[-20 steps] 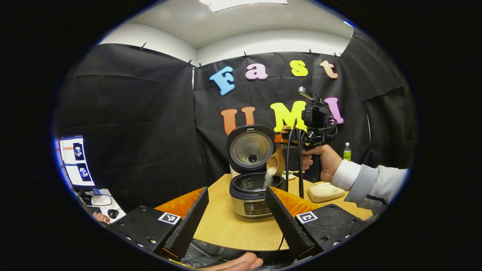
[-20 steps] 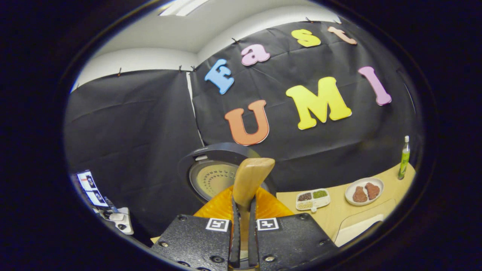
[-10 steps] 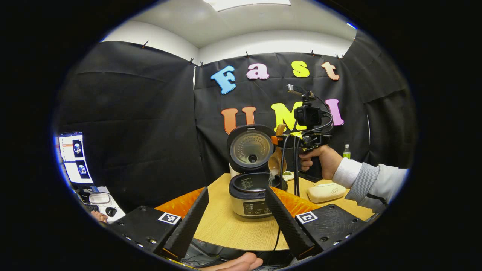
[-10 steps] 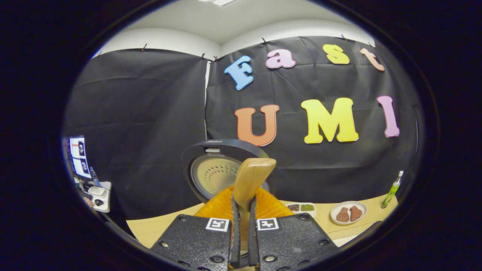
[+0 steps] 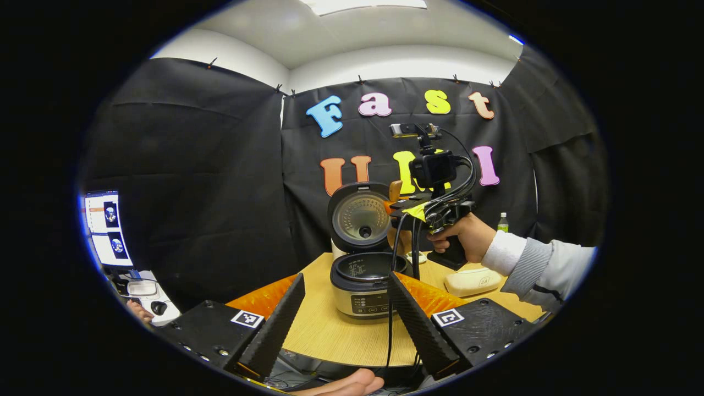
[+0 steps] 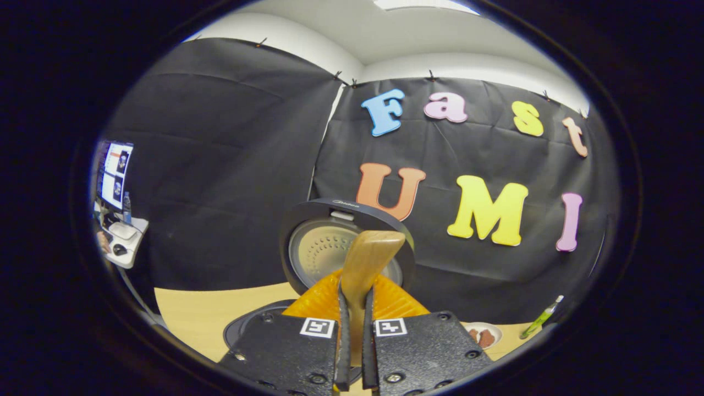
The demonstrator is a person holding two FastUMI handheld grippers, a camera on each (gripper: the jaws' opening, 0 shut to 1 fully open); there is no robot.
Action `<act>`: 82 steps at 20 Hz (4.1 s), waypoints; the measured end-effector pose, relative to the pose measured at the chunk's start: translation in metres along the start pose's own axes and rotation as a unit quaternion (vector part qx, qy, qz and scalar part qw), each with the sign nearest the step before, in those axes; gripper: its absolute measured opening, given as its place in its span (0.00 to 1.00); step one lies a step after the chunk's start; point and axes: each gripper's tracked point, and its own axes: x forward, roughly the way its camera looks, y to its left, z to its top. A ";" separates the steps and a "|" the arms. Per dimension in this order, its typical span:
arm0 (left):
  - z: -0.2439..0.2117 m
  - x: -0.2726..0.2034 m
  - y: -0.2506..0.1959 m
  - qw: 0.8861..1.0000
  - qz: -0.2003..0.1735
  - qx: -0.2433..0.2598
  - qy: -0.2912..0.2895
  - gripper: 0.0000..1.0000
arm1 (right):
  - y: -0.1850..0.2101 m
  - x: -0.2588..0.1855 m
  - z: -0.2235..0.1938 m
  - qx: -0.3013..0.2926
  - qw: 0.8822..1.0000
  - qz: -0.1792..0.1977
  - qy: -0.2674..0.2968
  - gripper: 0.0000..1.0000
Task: Close the left gripper, press the button to open the rice cooker; take a wooden spoon from the chopstick holder with the right hand, scoop a spoonful of rice and pour it into the rice cooker, then put the wooden spoon back into the chopstick holder.
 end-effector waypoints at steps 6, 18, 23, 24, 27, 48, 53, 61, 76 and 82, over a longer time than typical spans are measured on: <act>0.006 0.000 -0.001 1.000 0.008 -0.010 -0.003 0.96 | -0.028 -0.014 0.013 -0.004 1.000 -0.029 -0.006 0.14; 0.017 -0.004 -0.044 0.999 -0.029 -0.019 -0.008 0.96 | -0.208 -0.082 0.022 0.021 0.988 -0.154 -0.001 0.14; 0.019 -0.004 -0.057 0.999 -0.036 -0.014 -0.008 0.96 | -0.300 -0.124 -0.009 0.039 0.974 -0.222 0.017 0.14; 0.018 -0.004 -0.061 0.999 -0.038 -0.012 -0.008 0.96 | -0.318 -0.132 -0.019 0.040 0.971 -0.235 0.022 0.14; 0.021 -0.006 -0.067 0.999 -0.043 -0.009 -0.011 0.96 | -0.366 -0.157 -0.052 0.045 0.961 -0.269 0.040 0.14; 0.019 -0.001 -0.085 0.999 -0.052 -0.010 -0.002 0.96 | -0.441 -0.214 -0.211 0.133 0.934 -0.309 0.119 0.18; 0.015 0.005 -0.088 0.999 -0.051 -0.008 0.004 0.96 | -0.443 -0.211 -0.235 0.166 0.931 -0.297 0.130 0.23; 0.017 0.012 -0.097 0.998 -0.064 -0.015 0.007 0.96 | -0.460 -0.227 -0.230 0.147 0.926 -0.329 0.116 0.63; 0.077 0.094 -0.052 1.000 -0.015 -0.027 -0.005 0.96 | -0.420 -0.324 -0.145 0.154 0.912 -0.378 0.040 1.00; 0.117 0.146 -0.031 1.000 0.006 -0.022 -0.020 0.96 | -0.370 -0.356 -0.125 0.137 0.925 -0.353 0.031 1.00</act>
